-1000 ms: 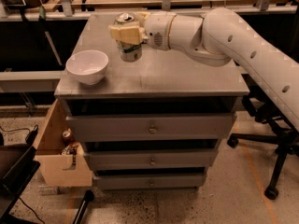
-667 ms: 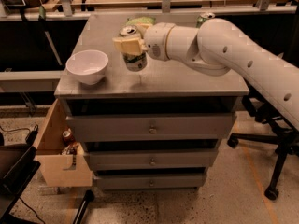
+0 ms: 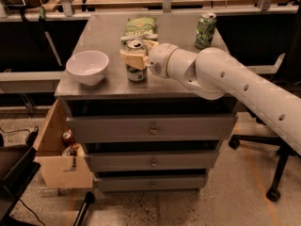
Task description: Pick 7up can from white bowl and place on counter
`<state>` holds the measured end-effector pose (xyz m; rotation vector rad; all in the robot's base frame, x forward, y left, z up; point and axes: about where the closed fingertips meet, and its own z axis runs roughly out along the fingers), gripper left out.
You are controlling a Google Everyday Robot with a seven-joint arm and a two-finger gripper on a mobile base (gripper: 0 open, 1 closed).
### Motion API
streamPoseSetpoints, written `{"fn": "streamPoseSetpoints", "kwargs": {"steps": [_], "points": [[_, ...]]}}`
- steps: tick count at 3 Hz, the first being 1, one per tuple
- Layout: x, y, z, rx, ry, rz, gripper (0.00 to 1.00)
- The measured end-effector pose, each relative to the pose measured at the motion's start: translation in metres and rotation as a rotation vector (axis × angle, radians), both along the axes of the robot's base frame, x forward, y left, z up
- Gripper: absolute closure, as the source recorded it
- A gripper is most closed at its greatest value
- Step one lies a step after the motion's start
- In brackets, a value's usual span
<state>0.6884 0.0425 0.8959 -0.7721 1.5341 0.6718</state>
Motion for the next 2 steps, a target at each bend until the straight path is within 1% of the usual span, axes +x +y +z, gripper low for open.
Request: {"fn": "streamPoseSetpoints", "kwargs": {"steps": [1,2], "points": [[0.0,0.0001,0.0062,0.0,0.0,0.0,0.82],[0.0,0.0001,0.0076,0.0,0.0,0.0,0.58]]}}
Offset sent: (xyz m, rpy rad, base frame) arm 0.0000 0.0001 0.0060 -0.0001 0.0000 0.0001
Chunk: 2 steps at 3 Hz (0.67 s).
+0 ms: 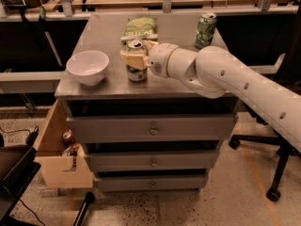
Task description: Pick 7up can from white bowl and place on counter
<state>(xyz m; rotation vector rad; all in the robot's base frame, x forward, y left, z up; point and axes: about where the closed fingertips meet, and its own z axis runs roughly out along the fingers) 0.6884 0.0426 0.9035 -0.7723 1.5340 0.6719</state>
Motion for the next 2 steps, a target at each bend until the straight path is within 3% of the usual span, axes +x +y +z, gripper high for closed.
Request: {"fn": "streamPoseSetpoints", "kwargs": {"steps": [2], "points": [[-0.0001,0.0003,0.0005,0.0,0.0,0.0,0.12]]}}
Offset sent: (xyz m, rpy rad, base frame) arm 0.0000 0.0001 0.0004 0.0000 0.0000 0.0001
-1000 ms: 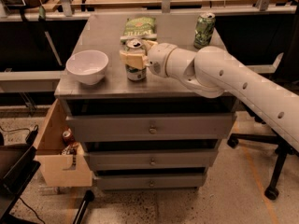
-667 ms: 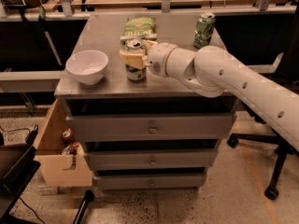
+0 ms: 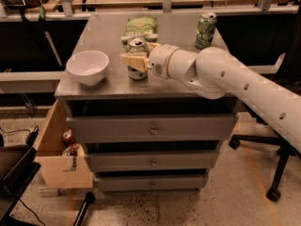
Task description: Pick 7up can from white bowl and place on counter
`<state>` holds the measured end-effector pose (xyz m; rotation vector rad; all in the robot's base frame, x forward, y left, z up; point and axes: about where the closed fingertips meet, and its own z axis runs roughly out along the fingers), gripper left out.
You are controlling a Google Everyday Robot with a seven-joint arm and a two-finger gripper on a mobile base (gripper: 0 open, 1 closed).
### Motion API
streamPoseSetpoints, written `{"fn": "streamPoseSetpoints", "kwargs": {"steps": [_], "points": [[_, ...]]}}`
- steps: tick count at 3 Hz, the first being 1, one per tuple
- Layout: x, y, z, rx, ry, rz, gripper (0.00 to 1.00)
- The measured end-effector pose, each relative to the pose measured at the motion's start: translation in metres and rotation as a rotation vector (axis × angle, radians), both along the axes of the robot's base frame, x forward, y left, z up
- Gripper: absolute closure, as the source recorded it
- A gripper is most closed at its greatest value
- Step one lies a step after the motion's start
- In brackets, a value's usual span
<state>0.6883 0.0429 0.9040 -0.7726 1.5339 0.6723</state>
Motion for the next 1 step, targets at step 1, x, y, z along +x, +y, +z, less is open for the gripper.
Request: {"fn": "streamPoseSetpoints", "kwargs": {"steps": [1], "points": [[-0.0005,0.0023,0.0002,0.0,0.0,0.004,0.0]]}}
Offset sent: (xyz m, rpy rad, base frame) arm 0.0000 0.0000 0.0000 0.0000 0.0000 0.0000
